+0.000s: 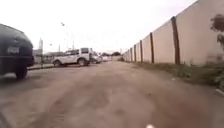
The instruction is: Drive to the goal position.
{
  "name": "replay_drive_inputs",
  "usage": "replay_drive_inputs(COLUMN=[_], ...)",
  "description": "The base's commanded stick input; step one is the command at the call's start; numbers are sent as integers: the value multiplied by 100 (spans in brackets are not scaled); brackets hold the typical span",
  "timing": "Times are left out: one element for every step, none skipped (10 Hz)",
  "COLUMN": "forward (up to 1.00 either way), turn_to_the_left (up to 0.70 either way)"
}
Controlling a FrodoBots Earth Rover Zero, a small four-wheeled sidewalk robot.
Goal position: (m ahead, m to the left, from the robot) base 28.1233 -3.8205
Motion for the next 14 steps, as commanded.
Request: replay_drive_inputs(forward=[85,85,85,85,85,85,85,85,85,85,85,85,85,85], turn_to_the_left=[0,0,0,0,0,0,0,0,0,0,0,0,0,0])
